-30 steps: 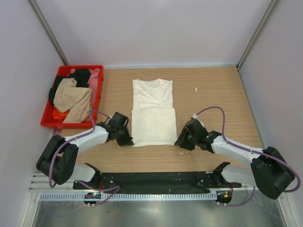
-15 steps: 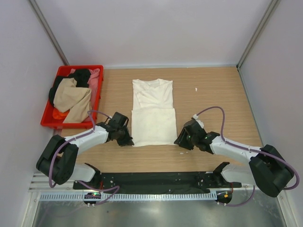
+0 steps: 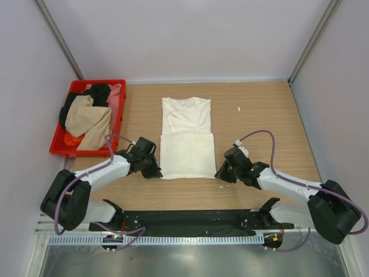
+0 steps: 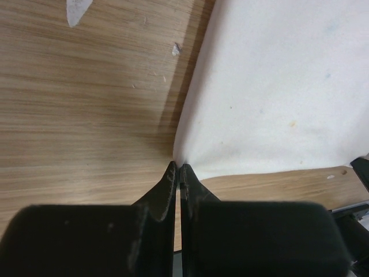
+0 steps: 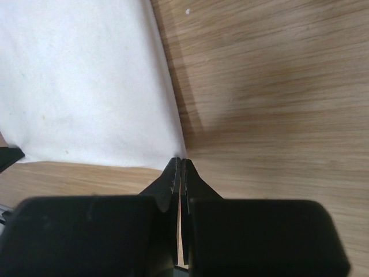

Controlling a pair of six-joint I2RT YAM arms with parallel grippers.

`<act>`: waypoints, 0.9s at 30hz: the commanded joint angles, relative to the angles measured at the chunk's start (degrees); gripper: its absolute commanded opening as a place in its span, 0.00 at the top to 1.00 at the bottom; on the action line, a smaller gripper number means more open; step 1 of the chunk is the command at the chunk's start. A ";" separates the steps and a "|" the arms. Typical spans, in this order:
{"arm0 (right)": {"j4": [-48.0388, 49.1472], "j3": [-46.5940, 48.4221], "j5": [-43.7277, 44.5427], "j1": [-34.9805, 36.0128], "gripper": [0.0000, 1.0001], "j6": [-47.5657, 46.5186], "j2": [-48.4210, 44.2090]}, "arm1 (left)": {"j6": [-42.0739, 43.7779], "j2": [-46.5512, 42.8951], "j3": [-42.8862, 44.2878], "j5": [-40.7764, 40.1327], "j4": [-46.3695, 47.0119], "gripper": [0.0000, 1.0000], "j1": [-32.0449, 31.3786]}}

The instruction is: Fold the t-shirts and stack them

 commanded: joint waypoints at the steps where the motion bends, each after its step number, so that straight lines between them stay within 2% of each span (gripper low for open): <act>1: -4.93 1.72 2.98 2.01 0.99 -1.61 -6.22 | -0.78 -5.25 0.68 -2.08 -3.53 1.00 -1.01; 7: -9.26 1.03 5.10 6.40 0.99 -0.03 -13.79 | -2.72 -10.89 0.77 -4.28 -7.58 1.00 -3.99; 14: -8.82 0.41 7.82 9.57 0.99 0.59 -16.18 | -4.04 -13.53 1.12 -5.24 -9.42 1.00 -5.05; 19: -12.24 5.58 11.68 9.66 0.99 -2.66 -15.48 | -2.90 -12.75 6.02 -8.67 -12.50 1.00 -4.53; 27: -16.29 18.50 20.21 8.70 0.99 -9.60 -11.18 | 1.32 -6.42 19.12 -6.92 -14.96 1.00 0.74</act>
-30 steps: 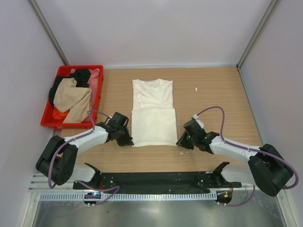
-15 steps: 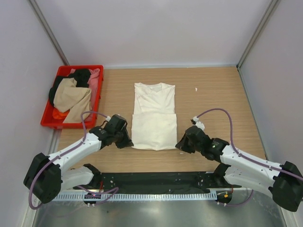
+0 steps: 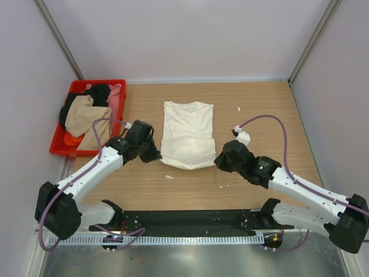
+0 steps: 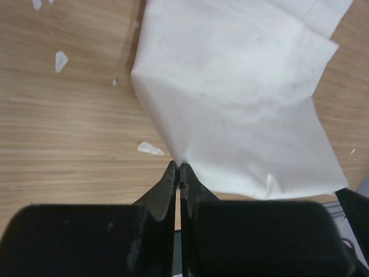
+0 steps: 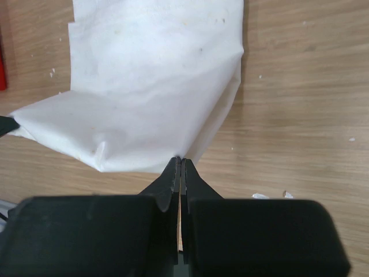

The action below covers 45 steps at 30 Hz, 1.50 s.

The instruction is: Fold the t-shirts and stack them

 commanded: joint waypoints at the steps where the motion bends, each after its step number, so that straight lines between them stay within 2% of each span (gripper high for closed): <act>1: -0.71 6.77 6.79 -1.25 0.99 -6.02 3.42 | 3.13 4.33 6.56 -0.80 -1.06 1.00 2.17; 6: 0.08 16.70 4.96 -7.04 0.99 -11.91 10.29 | 5.42 10.67 18.86 0.61 -2.47 1.00 4.72; 12: 2.28 27.25 -0.84 -17.32 0.99 -18.51 18.64 | 8.06 20.07 33.53 0.08 -2.82 1.00 7.18; 16: 5.00 34.36 -6.98 -21.90 0.99 -21.32 25.31 | 8.50 26.40 41.02 1.13 -1.95 1.00 8.85; 22: 10.80 41.05 -11.74 -26.74 0.99 -23.00 35.16 | 8.68 36.51 50.33 2.89 0.16 1.00 12.36; 29: 20.46 45.45 -15.44 -28.59 0.99 -24.14 44.30 | 8.24 43.98 52.63 6.58 10.00 1.00 15.79; 35: 23.81 49.23 -15.44 -29.73 0.99 -25.28 50.54 | 7.53 48.99 53.25 8.60 19.76 1.00 18.34; 41: 26.97 52.31 -19.30 -31.48 0.99 -25.72 57.30 | 6.74 56.81 58.34 12.81 24.33 1.00 19.57; 45: 27.68 54.77 -20.45 -33.07 0.98 -25.02 62.05 | 6.92 65.50 64.57 15.89 26.18 0.95 20.01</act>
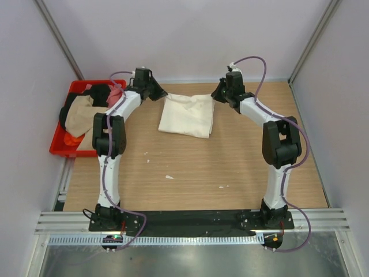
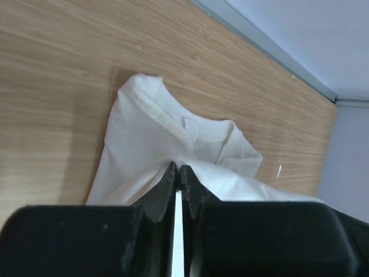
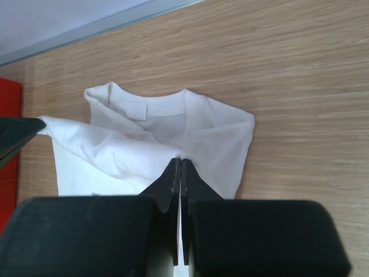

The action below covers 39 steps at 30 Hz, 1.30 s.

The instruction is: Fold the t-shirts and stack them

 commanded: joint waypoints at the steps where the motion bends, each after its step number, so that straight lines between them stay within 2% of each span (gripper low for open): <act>1: 5.92 5.41 -1.74 -1.51 0.96 -0.32 3.68 | -0.36 5.41 6.57 4.58 6.23 0.94 0.74; 4: 6.12 9.80 -4.02 -2.91 0.95 0.47 8.69 | -1.06 10.16 9.83 7.38 10.26 0.85 1.53; 5: 6.12 10.69 -4.20 -3.18 0.95 0.73 9.83 | -0.89 11.30 12.80 8.70 11.23 0.79 1.79; 6: 6.03 12.27 -4.20 -3.70 0.93 0.91 11.50 | -0.45 12.44 14.57 10.63 11.15 0.64 1.88; 7: 5.94 12.81 -4.29 -4.05 0.82 1.61 12.12 | 0.42 14.19 16.33 11.51 10.54 0.59 2.32; 8: 5.68 13.33 -4.38 -4.32 0.74 1.87 12.48 | 0.69 14.47 18.43 12.13 9.67 0.55 2.67; 9: 5.24 13.77 -5.07 -4.58 0.70 1.96 12.74 | 1.04 14.48 18.72 12.75 7.66 0.49 3.02; 11: 2.35 14.57 -5.43 -5.20 0.65 1.79 12.14 | 2.88 11.94 17.67 13.55 5.71 0.45 3.90; 16: 1.82 5.97 -10.42 -5.38 0.53 1.09 5.11 | 11.49 0.09 0.55 8.11 3.60 0.39 4.08; 20: -1.70 -0.45 -17.02 -5.38 0.51 -0.84 -0.95 | 17.21 -9.93 -8.68 4.15 0.26 0.37 4.08; 25: -3.11 -10.03 -22.56 -5.29 0.48 -3.57 -5.27 | 20.11 -15.93 -21.24 5.28 -0.27 0.39 3.55; 30: -5.92 -12.41 -25.82 -4.59 0.48 -6.64 -4.75 | 20.38 -16.29 -25.92 5.90 -0.54 0.41 3.11; 39: -5.75 -17.85 -29.25 -3.01 0.47 -9.37 -3.34 | 21.00 -11.19 -25.93 7.92 -1.42 0.44 1.62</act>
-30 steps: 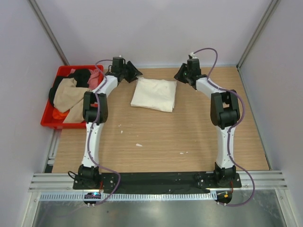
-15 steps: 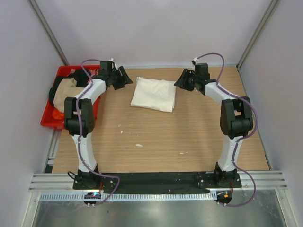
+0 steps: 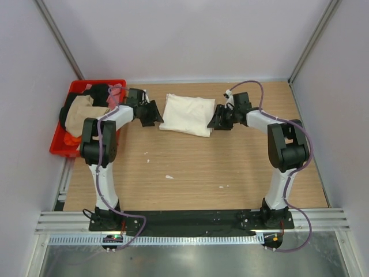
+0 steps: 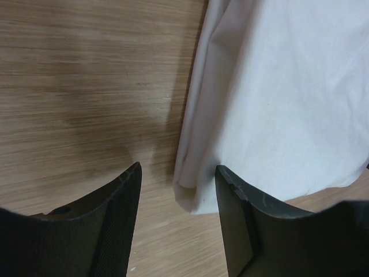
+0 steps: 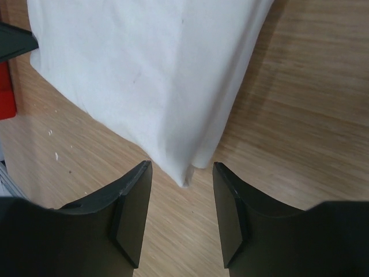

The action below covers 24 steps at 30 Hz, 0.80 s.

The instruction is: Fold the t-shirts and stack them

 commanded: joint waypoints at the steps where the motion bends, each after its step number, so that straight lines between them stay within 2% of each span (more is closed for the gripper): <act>1: 2.16 -2.34 -2.28 1.56 0.48 -2.16 0.09 | 1.11 1.51 0.76 2.47 0.44 0.45 -0.98; 6: 3.92 -2.96 -3.07 2.18 0.48 -2.34 2.37 | 0.14 3.88 1.64 3.97 0.79 0.59 -1.42; 10: 5.94 -3.05 -4.12 2.45 0.52 -2.34 3.43 | -0.39 4.50 2.25 2.66 0.18 0.76 -1.43; 11: 5.95 -2.88 -4.38 2.53 0.55 -2.42 3.52 | -0.47 4.59 2.43 2.05 -0.43 0.84 -1.43; 12: 4.82 -2.70 -4.47 2.53 0.71 -2.60 3.52 | -0.56 4.50 2.52 1.69 -0.78 0.89 -1.43; 13: 3.85 -2.52 -3.86 2.45 0.79 -3.38 3.26 | -1.00 4.41 2.78 1.17 -2.27 1.00 -1.34; 15: 0.61 -2.87 -2.72 2.53 0.95 -3.92 1.60 | -2.05 3.89 3.31 -1.11 -4.56 1.00 -1.51; 16: -0.11 -3.31 -2.37 2.53 0.98 -4.44 0.80 | -2.93 3.54 3.13 -1.73 -5.52 1.00 -1.60; 17: -1.42 -6.79 -1.84 2.45 0.99 -4.01 -3.38 | -4.24 1.97 3.22 -6.52 -11.19 1.00 -1.95; 24: -1.35 -15.70 -0.17 3.76 0.99 -1.90 -10.26 | -6.79 -4.09 -1.96 -12.46 -17.57 1.00 -4.41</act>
